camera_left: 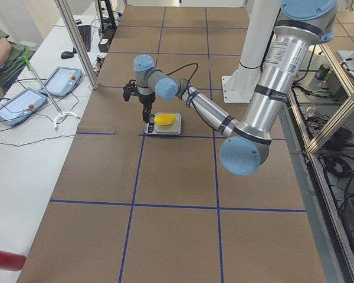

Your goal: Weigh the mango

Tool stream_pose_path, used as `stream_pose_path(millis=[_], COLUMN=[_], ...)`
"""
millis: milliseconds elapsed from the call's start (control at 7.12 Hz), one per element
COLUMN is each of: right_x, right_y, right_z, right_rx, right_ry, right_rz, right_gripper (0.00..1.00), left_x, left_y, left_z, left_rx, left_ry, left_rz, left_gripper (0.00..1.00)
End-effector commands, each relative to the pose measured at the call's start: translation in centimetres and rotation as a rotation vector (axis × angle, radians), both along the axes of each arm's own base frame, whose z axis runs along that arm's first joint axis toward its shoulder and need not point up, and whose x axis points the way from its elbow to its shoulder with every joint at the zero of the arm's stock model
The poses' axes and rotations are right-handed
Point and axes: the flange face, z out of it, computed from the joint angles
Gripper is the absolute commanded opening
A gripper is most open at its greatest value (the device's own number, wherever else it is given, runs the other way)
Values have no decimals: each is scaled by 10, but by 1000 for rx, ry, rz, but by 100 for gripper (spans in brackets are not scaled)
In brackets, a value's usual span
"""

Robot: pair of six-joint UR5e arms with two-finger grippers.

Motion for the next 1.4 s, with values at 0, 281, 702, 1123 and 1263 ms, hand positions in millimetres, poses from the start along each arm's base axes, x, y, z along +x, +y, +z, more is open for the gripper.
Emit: stream_pose_path(millis=[0, 281, 702, 1123, 1263], right_x=[0, 0, 0, 0, 0], right_y=[0, 0, 1, 1, 1], right_z=[0, 0, 1, 1, 1], right_rx=[1, 0, -2, -2, -2], right_ry=[0, 0, 0, 0, 0], right_rz=[0, 0, 0, 0, 0], right_gripper=[100, 100, 100, 100, 100], left_x=[-123, -186, -211, -212, -212], left_y=[21, 19, 45, 58, 58], left_z=[97, 187, 273, 282, 280], left_rx=[47, 26, -34, -43, -37], left_ry=[-35, -43, -6, 24, 23], left_rz=[91, 147, 134, 121, 124], left_gripper=[100, 100, 100, 100, 100])
